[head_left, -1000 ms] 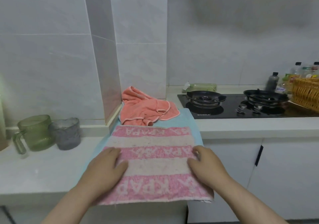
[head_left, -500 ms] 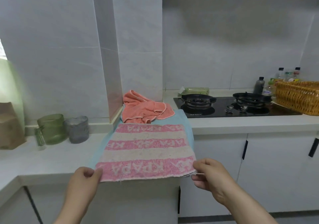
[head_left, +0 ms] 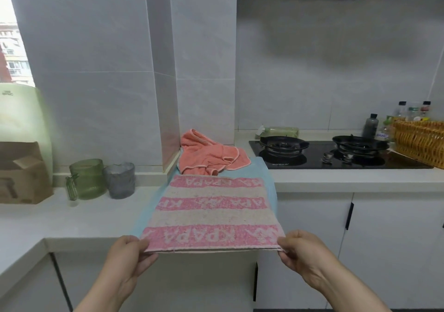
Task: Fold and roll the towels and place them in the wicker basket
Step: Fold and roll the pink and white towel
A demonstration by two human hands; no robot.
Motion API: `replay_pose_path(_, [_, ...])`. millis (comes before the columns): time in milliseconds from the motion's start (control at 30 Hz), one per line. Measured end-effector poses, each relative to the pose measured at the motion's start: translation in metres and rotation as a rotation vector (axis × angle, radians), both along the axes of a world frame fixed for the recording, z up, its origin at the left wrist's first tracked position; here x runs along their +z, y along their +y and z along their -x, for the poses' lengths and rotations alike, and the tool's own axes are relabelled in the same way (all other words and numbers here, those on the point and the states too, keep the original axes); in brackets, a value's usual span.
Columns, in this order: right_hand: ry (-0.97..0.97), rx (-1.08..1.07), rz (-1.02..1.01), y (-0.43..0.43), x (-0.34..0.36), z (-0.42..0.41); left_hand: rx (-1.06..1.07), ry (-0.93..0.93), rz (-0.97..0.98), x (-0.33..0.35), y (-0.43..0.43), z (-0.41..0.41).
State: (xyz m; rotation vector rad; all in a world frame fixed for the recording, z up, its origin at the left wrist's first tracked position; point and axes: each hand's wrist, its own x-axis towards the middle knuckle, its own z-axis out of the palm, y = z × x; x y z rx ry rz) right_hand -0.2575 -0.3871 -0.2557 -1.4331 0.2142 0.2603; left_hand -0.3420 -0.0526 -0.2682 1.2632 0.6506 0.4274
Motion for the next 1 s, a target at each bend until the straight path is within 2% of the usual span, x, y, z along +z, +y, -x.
replay_pose_path(200, [-0.33, 0.011, 0.266, -0.003, 0.008, 0.008, -0.031, -0.199, -0.081, 0.007, 0.0, 0.012])
replay_pose_path(300, [-0.446, 0.053, 0.304, -0.005, 0.018, 0.012, -0.132, -0.251, -0.181, 0.017, 0.008, 0.017])
replay_pose_path(433, [-0.547, 0.112, 0.352, -0.009, 0.024, 0.013, -0.201, -0.141, -0.542, 0.031, 0.01, 0.023])
replay_pose_path(600, [-0.647, 0.076, 0.44, -0.009, 0.028, 0.01, -0.074, -0.087, -1.033, 0.043, 0.007, 0.021])
replay_pose_path(633, [-0.649, 0.061, 0.445, -0.011, 0.029, 0.01, -0.049, -0.073, -1.059, 0.044, 0.008, 0.021])
replay_pose_path(733, [-0.639, 0.057, 0.415, -0.017, 0.035, 0.014, -0.043, -0.098, -0.977, 0.048, 0.01, 0.026])
replay_pose_path(1000, [-0.601, 0.172, 0.347, -0.027, 0.055, 0.03, -0.102, -0.159, -0.911, 0.063, 0.015, 0.046])
